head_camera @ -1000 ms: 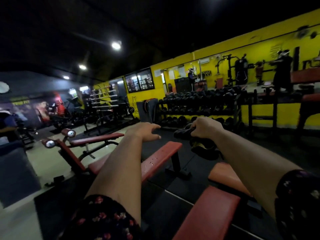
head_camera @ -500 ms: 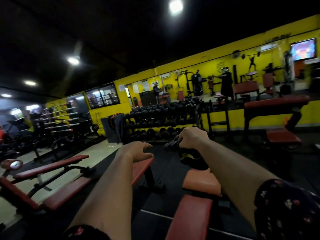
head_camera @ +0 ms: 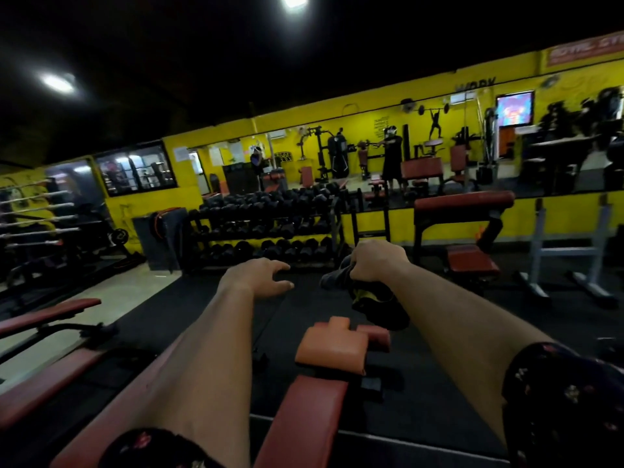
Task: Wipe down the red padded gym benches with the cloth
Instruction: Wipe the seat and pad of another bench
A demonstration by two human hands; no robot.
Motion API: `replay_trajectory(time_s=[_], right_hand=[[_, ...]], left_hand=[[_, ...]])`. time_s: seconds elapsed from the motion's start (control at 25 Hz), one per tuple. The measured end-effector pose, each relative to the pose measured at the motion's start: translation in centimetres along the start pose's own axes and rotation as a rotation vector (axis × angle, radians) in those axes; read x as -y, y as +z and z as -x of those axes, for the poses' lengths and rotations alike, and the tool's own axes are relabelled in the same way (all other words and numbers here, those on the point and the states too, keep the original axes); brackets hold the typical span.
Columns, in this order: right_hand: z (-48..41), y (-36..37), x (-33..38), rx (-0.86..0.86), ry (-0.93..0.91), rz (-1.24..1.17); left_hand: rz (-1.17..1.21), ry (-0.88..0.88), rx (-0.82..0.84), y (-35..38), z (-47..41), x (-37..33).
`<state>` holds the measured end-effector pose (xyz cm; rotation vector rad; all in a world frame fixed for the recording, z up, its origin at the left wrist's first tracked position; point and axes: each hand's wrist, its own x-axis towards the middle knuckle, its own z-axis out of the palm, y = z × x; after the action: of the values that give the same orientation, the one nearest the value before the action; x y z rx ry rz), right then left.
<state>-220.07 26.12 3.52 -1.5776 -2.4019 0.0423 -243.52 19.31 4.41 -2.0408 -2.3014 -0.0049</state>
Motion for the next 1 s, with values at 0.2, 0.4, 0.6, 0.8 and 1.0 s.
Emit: replay_trajectory(time_s=[0.2,0.4,0.6,0.8,1.0], right_hand=[[0.0,-1.9,-8.8,0.021,0.074,0.012],[0.8,-2.1,-16.1,0.054,0.127,0.011],[0.8,-1.9,-22.0,0.062,0.215,-0.041],[-0.8,0.3,-26.6,0.063,0.322,0.011],[-6.8,2.8,-30.0,0.067,0.382,0.051]], left_hand=[[0.042,0.055,-0.022,0.8,-3.7,-8.2],[-0.027,0.108,0.014,3.0,-6.5,-15.1],[-0.062,0.211,0.06,5.2,-9.1,-21.1],[-0.049,0.286,0.092,7.1,-15.3,-24.8],[-0.039,0.347,0.106,9.2,-24.1,-26.5]])
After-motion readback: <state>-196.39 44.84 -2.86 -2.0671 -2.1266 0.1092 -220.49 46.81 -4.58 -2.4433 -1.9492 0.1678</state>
